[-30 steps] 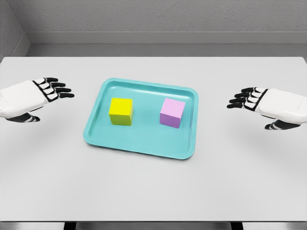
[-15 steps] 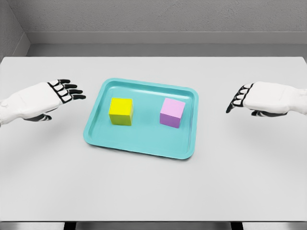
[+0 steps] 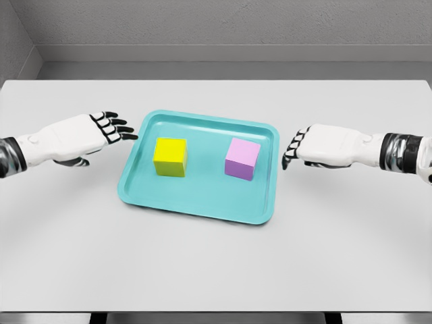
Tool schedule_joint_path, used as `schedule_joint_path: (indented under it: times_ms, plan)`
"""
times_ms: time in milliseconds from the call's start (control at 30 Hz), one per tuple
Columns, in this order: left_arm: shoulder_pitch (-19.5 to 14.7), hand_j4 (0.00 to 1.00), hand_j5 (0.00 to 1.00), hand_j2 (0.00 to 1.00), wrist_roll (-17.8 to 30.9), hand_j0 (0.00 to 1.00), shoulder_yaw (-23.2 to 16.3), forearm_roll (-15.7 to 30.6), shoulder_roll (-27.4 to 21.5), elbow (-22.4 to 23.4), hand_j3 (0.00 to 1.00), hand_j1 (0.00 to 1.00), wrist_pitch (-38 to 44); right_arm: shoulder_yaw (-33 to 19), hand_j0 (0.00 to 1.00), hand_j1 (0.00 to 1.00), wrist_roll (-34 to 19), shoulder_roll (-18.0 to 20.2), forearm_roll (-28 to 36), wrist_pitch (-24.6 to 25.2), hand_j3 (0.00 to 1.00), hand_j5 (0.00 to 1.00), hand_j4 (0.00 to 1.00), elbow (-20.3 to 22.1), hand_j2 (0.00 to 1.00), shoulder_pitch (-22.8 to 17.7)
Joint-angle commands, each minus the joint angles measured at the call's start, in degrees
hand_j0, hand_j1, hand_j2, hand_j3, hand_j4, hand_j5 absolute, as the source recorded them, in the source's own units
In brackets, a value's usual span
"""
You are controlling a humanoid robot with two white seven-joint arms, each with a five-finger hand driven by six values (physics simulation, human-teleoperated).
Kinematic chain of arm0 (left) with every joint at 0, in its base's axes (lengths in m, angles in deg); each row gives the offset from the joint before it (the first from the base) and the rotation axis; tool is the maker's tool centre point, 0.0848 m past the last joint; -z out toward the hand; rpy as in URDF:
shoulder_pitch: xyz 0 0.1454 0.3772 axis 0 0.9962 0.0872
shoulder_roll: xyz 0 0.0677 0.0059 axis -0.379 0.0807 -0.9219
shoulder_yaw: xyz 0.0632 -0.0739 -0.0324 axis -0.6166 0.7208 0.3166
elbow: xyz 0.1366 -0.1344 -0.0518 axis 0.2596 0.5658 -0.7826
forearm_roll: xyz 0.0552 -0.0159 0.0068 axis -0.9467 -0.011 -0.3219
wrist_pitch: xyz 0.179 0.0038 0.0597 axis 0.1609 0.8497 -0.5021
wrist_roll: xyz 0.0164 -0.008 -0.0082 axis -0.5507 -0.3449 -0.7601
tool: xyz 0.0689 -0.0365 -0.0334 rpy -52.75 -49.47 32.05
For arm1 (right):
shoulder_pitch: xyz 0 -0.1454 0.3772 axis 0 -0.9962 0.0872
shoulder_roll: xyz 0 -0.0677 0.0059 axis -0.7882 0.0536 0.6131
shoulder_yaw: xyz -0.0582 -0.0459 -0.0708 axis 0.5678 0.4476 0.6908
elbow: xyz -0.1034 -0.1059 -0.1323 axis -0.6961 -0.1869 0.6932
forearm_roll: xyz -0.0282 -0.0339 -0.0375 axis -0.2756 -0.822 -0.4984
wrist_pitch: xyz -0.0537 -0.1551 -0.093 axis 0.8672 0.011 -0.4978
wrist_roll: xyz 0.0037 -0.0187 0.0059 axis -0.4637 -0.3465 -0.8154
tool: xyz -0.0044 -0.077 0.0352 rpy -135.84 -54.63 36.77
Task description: Push two cubes
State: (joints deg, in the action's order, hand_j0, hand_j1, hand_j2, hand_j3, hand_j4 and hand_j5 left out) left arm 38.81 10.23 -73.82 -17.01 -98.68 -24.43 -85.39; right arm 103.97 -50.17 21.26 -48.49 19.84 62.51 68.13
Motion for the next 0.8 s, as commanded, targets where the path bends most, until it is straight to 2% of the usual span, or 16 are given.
schedule_joint_path:
  times_ms: [0,67,167,533,767]
  plan:
    - [-0.2,0.94,0.94,0.94,0.0,0.94,-1.1,-0.7,0.0,0.4,0.94,0.94,0.0,0.0,0.59,0.59,0.0,-2.2,-0.8,0.1,0.59,0.59,0.59,-1.9,0.59,0.0]
    - [-0.6,0.79,0.79,0.79,0.0,0.79,-1.1,-1.0,0.0,0.6,0.79,0.79,0.0,0.0,0.58,0.58,0.0,-3.1,-0.8,0.1,0.58,0.58,0.58,-2.6,0.58,0.0]
    - [-0.7,0.73,0.73,0.73,1.2,0.73,-1.2,-0.8,0.0,0.8,0.73,0.73,0.0,0.0,0.58,0.58,0.0,-3.9,-0.9,0.1,0.58,0.58,0.58,-2.6,0.58,0.0]
    - [-0.8,0.73,0.73,0.73,1.2,0.73,-2.3,-0.3,-0.4,0.2,0.73,0.73,0.0,0.1,0.58,0.58,0.0,-7.6,-3.4,0.1,0.58,0.58,0.58,-4.8,0.58,0.3]
    - [-1.0,0.74,0.74,0.74,1.2,0.74,-4.1,-0.7,0.0,0.2,0.74,0.74,0.0,0.2,0.58,0.58,0.0,-11.0,-4.2,0.1,0.58,0.58,0.58,-8.4,0.58,2.4]
